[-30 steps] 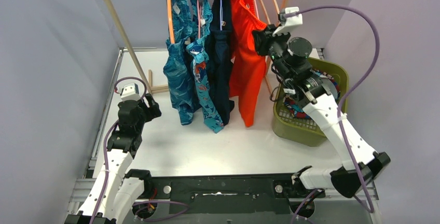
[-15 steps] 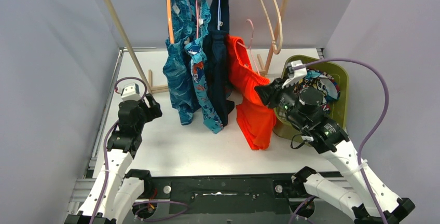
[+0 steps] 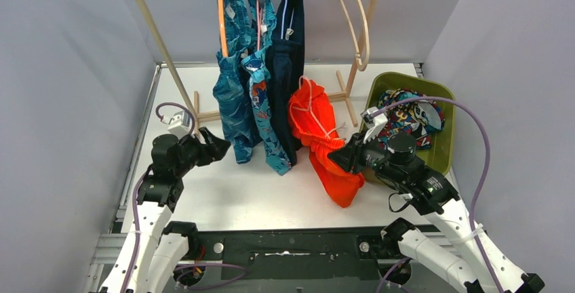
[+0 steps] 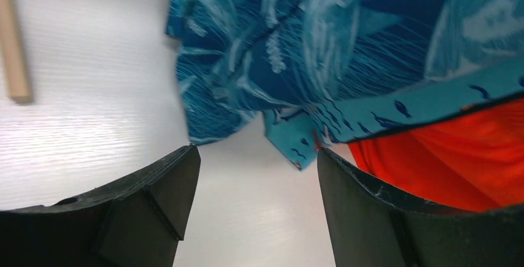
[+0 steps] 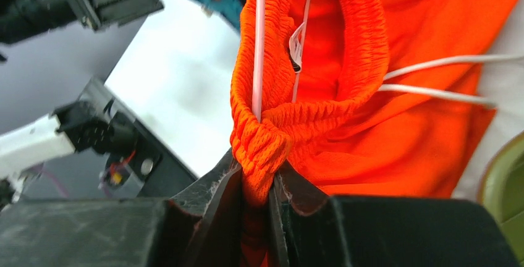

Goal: Remove the shorts from the hanger
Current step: Pick up the hanger from the clothes rod.

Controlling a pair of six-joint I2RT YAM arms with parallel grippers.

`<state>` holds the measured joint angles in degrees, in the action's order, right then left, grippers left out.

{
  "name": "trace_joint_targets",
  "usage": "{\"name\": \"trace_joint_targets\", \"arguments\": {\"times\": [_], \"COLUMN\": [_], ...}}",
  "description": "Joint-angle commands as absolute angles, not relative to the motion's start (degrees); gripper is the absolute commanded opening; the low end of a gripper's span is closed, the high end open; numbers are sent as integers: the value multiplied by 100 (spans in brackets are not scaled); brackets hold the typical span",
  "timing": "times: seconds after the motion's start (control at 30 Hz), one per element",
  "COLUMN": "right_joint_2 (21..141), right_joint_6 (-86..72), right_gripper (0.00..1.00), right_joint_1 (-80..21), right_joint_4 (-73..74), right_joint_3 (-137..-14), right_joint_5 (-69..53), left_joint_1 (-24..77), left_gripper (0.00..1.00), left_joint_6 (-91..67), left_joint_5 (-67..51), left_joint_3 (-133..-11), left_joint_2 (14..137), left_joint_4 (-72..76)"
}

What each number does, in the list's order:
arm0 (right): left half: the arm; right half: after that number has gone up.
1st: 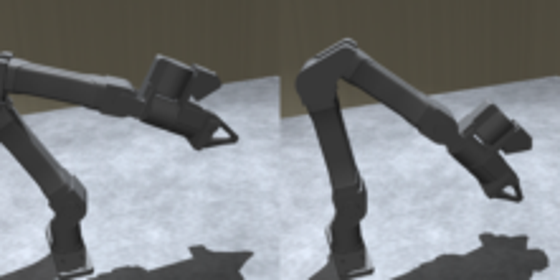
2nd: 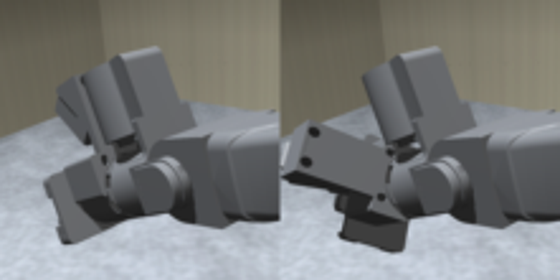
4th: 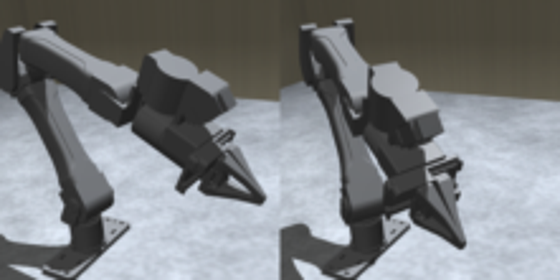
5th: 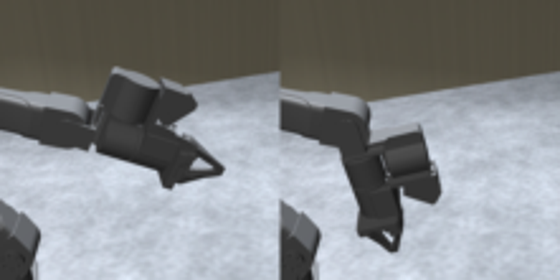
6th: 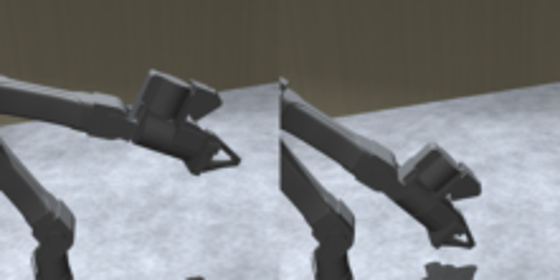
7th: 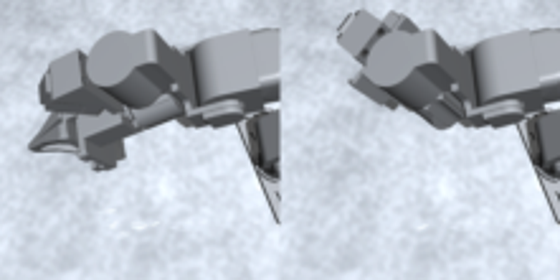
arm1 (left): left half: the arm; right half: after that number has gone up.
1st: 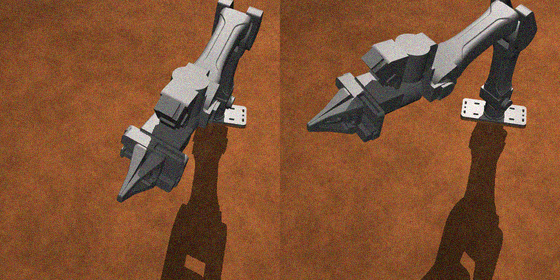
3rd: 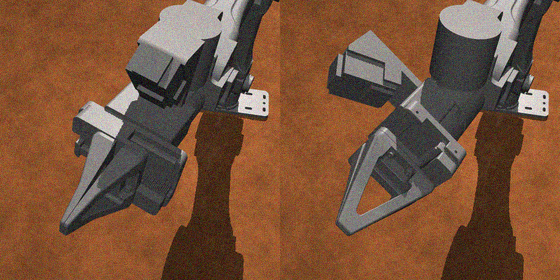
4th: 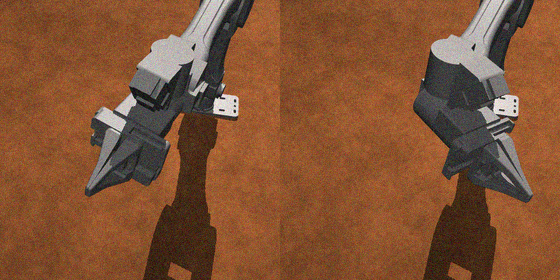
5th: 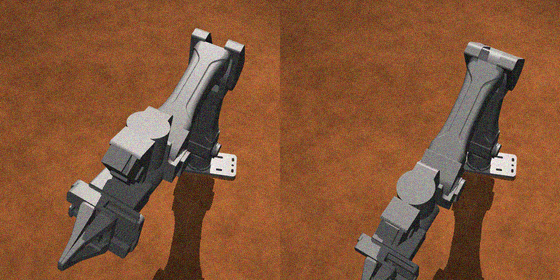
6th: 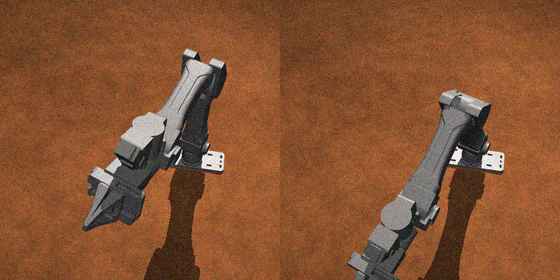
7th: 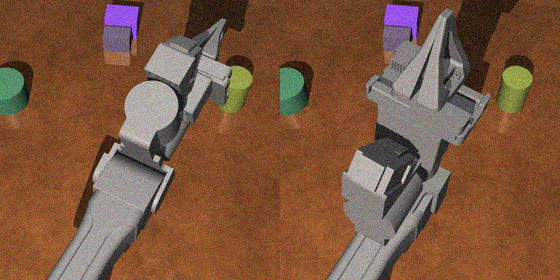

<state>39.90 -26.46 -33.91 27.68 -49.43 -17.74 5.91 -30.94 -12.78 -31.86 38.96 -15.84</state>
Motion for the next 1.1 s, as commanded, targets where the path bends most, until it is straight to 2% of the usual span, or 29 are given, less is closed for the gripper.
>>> {"name": "trace_joint_targets", "arguments": {"times": [0.0, 0.13, 0.33, 0.53, 0.63, 0.83, 0.97, 1.07], "right_joint_2": [3834, 3597, 3353, 3420, 3542, 4649, 5608, 6130], "right_joint_6": [-2845, -2976, -2622, -1980, -2034, -2088, -2437, -2373], "right_gripper": [0, 0, 0, 0, 0, 0, 0, 0], "right_joint_1": [-3444, -3448, -3447, -3450, -3445, -3398, -3436, -3600], "right_joint_4": [2914, 2738, 2797, 3180, 2740, 2325, 1400, 1141], "right_joint_3": [-4747, -4500, -4814, -5661, -5644, -5198, -4972, -5137], "right_joint_5": [-3263, -4254, -4915, -5291, -5392, -4410, -5159, -5271], "left_joint_1": [588, 642, 710, 729, 729, 732, 747, 759], "left_gripper": [69, 69, 68, 67, 67, 65, 65, 65], "left_joint_6": [-3332, -3341, -3557, -3595, -3599, -3742, -3652, -3559], "left_joint_5": [-2836, -3382, -3707, -3399, -3144, -2396, -2400, -2822], "left_joint_3": [-3617, -3729, -3929, -4113, -4181, -4181, -4120, -4123], "left_joint_2": [3915, 3923, 4005, 3941, 3811, 3498, 3305, 3279], "left_joint_4": [-1464, -1410, -1110, -1137, -1168, -1296, -1387, -1361]}}
